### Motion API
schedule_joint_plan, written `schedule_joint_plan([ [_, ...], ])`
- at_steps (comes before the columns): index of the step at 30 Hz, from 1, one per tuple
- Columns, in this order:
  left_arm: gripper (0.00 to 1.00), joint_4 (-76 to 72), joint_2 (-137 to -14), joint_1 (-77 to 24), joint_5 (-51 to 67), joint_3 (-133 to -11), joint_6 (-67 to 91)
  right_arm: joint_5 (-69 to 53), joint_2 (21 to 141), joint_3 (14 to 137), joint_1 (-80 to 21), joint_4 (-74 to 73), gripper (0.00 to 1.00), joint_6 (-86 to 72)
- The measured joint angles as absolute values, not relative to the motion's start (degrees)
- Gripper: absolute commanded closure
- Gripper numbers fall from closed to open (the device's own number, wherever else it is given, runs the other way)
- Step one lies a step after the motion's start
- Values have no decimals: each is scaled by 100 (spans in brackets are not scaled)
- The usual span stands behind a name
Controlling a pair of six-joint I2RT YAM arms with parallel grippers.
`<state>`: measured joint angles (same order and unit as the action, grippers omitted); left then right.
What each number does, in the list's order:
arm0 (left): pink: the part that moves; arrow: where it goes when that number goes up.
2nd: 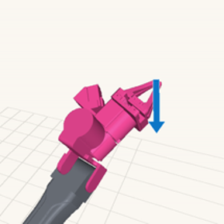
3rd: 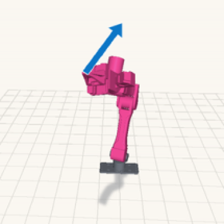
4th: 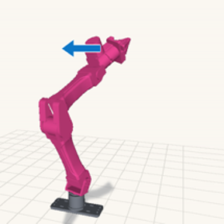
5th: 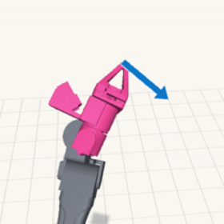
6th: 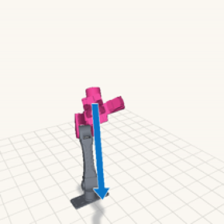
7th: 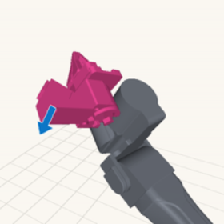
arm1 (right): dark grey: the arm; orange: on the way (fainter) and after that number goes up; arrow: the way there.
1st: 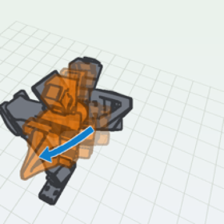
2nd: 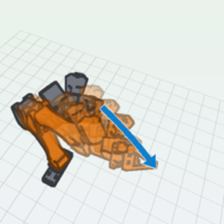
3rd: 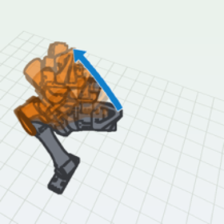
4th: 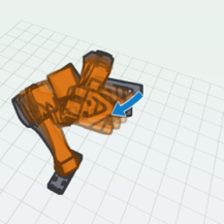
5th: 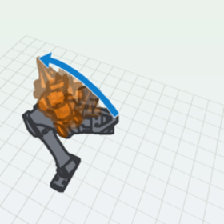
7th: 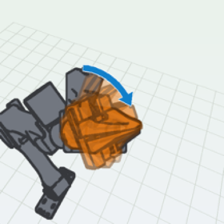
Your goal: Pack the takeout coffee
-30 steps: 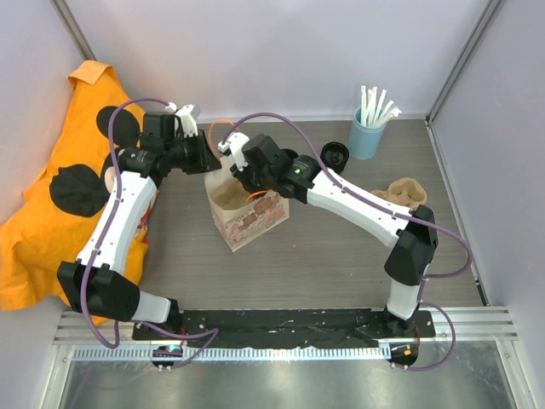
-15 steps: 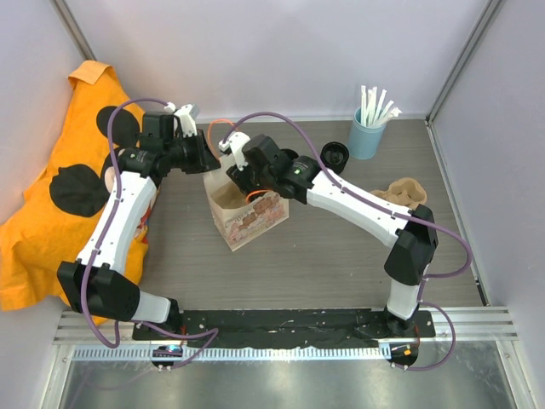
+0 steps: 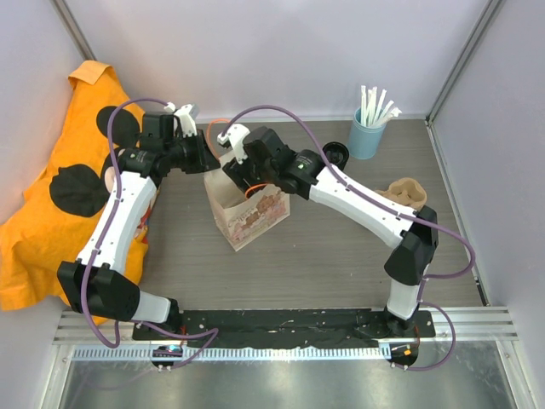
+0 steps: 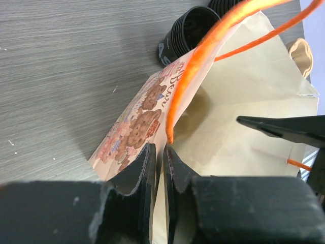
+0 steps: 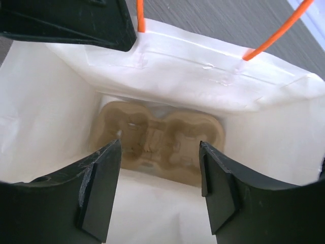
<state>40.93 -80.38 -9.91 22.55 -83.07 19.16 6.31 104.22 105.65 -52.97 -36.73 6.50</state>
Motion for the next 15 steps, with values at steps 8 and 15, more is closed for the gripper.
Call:
schedule_joint_plan([
  [8,85,4091,-8038,-963,2252,-8307,1916,578,10418,11153,-5253,-3994,28,985],
  [15,79,4093,-8038,-956,2255,-8307,1911,228,10359,12033,-4965,-4241,16,1378],
])
